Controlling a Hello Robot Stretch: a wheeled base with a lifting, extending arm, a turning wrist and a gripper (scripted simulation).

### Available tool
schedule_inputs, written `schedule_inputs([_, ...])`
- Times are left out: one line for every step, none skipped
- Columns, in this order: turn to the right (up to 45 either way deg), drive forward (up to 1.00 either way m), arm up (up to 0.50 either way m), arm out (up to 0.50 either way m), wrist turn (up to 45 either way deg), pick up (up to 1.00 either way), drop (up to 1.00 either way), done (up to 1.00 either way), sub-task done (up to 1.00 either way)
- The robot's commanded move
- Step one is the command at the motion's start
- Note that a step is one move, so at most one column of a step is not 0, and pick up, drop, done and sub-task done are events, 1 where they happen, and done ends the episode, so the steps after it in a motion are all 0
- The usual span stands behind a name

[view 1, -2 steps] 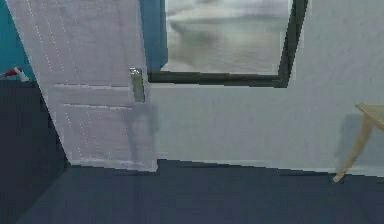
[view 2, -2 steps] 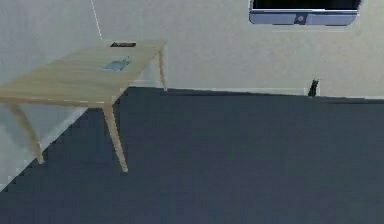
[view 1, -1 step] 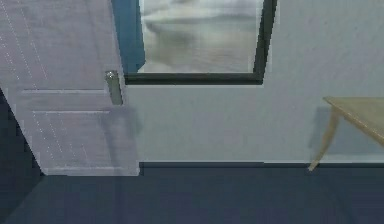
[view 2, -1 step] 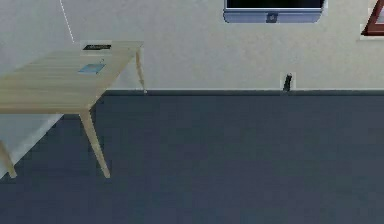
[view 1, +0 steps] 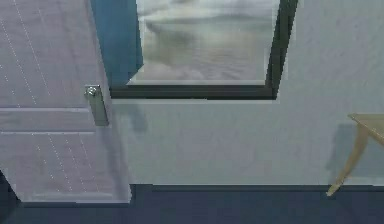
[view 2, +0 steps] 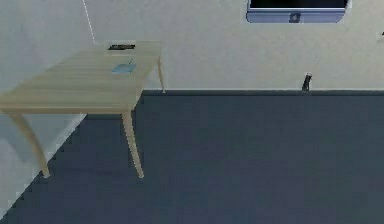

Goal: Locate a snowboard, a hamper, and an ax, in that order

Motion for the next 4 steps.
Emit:
schedule_inputs([-45.0,0.00,0.00,0.00,0.0,0.00,0.00,0.00,0.00])
schedule_inputs([-33.0,0.00,0.00,0.00,0.0,0.00,0.00,0.00,0.00])
schedule_inputs([0.0,1.00,0.00,0.00,0.0,0.00,0.00,0.00,0.00])
schedule_inputs([-3.0,0.00,0.00,0.00,0.0,0.00,0.00,0.00,0.00])
